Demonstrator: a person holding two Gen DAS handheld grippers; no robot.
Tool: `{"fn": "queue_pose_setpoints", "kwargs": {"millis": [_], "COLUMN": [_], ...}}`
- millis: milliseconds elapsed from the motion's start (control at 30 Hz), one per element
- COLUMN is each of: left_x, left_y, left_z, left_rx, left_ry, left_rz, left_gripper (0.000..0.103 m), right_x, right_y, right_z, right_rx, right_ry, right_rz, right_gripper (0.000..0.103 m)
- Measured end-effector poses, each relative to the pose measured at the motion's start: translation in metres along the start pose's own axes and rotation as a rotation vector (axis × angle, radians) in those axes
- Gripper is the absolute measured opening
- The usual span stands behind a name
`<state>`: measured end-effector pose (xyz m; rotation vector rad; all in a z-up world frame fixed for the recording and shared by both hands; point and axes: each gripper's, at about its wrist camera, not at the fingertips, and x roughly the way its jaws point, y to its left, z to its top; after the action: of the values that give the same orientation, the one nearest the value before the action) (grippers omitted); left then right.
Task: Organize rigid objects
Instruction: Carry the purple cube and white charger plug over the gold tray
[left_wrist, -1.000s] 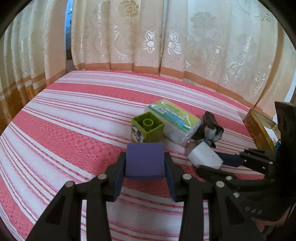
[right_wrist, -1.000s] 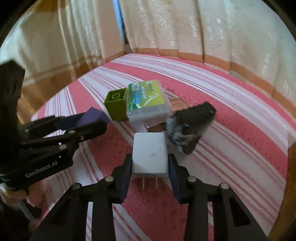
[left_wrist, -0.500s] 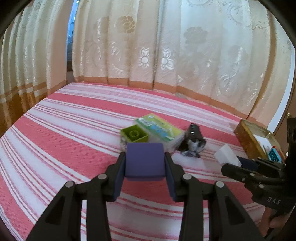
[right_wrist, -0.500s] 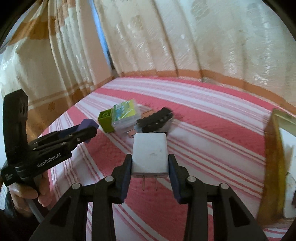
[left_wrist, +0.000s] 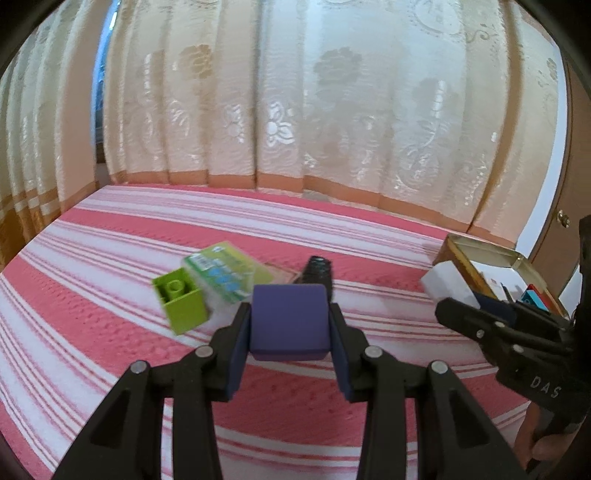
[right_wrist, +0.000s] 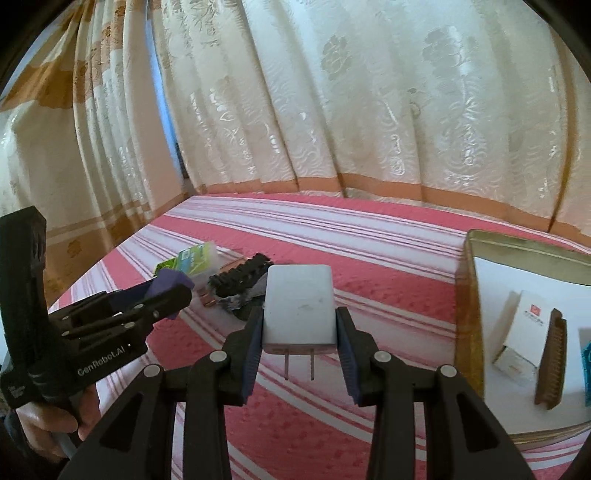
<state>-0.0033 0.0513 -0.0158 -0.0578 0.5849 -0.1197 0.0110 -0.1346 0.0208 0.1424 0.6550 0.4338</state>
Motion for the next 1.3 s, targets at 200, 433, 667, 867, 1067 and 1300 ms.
{"fn": "queue_pose_setpoints", "kwargs": {"millis": [200,433,667,867,1067,1300], "left_x": [0.003,0.012,0.018,0.021,0.023,0.025], "left_y": [-0.02,-0.051,-0.078,-0.092,-0.105,-0.117], "left_z": [0.002,0.006,0.008,0.009,0.009,0.009], "left_rx": [0.011,0.05,0.091,0.111,0.133,0.143], "left_ry": [-0.011,-0.017,-0.028,-0.032,-0.04,-0.044], "left_rz": [-0.026,-0.045,-0.057,-0.066,-0.078,-0.093], "left_gripper": [0.039,0.039,0.039,0.039,0.039,0.039], "right_x": [-0.011,-0.025,-0.033,-0.04,-0.045,-0.052], "right_y": [-0.009,-0.026,-0.046,-0.059,-0.072,-0.088], "right_z": [0.002,0.004,0.003,0.003,0.004,0.004], "right_rx": [0.002,0.04,0.053,0.077,0.089,0.117], "right_ry": [-0.042,-0.092,-0.107,-0.121,-0.128,-0.143], "right_rz": [-0.046,-0.076,-0.118,-0.137,-0.161,-0.179], "right_gripper": [0.041,0.041,0.041,0.041,0.041,0.041]}}
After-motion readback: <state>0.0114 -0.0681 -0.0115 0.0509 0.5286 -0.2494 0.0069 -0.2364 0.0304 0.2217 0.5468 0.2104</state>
